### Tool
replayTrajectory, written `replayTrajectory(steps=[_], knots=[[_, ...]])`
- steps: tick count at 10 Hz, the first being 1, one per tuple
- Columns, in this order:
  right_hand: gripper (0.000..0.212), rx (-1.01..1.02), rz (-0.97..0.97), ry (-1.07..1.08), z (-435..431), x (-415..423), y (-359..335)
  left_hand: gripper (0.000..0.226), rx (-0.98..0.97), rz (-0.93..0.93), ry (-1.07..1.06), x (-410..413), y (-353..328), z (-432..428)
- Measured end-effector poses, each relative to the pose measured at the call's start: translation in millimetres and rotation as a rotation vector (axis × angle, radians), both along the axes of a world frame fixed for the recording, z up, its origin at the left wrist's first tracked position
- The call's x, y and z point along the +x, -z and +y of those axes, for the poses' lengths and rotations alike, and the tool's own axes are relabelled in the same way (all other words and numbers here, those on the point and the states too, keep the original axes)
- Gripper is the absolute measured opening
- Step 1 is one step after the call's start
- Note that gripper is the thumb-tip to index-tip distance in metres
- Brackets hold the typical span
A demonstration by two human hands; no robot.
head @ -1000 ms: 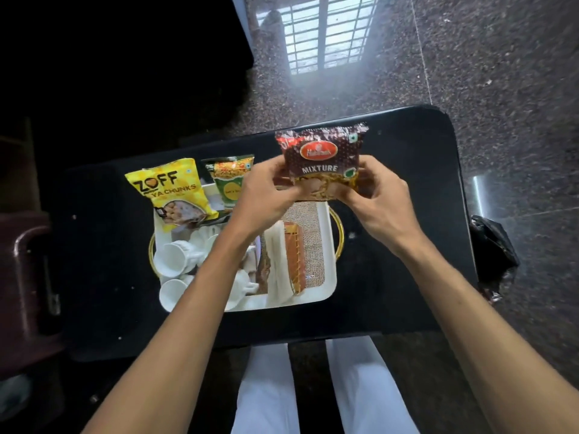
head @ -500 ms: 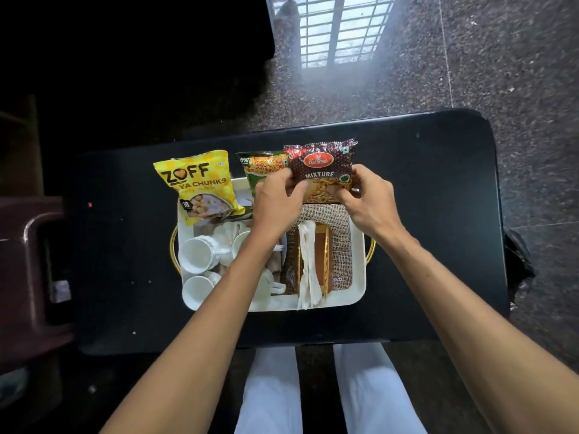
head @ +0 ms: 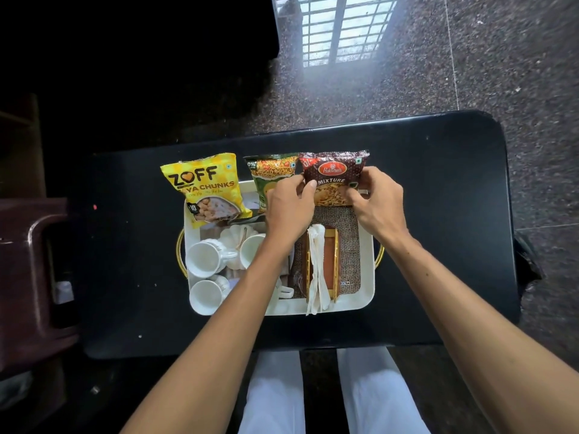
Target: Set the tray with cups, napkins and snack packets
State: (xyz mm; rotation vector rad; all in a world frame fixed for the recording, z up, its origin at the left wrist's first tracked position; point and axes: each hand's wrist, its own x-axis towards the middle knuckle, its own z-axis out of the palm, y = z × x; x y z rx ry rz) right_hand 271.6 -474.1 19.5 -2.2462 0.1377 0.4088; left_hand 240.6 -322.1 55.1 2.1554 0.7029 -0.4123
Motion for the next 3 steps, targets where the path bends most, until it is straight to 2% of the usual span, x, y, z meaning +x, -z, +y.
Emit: replayTrajectory(steps=[2, 3], knots=[[0.028, 0.013, -0.035, 0.065, -10, -5, 0, 0.022, -0.014, -0.072, -0.068, -13, -4, -3], [0.027, 0.018, -0.132, 0.111, -17, -12, -10, 0.025, 0.075, -0.227, -0.166, -28, -13, -1]])
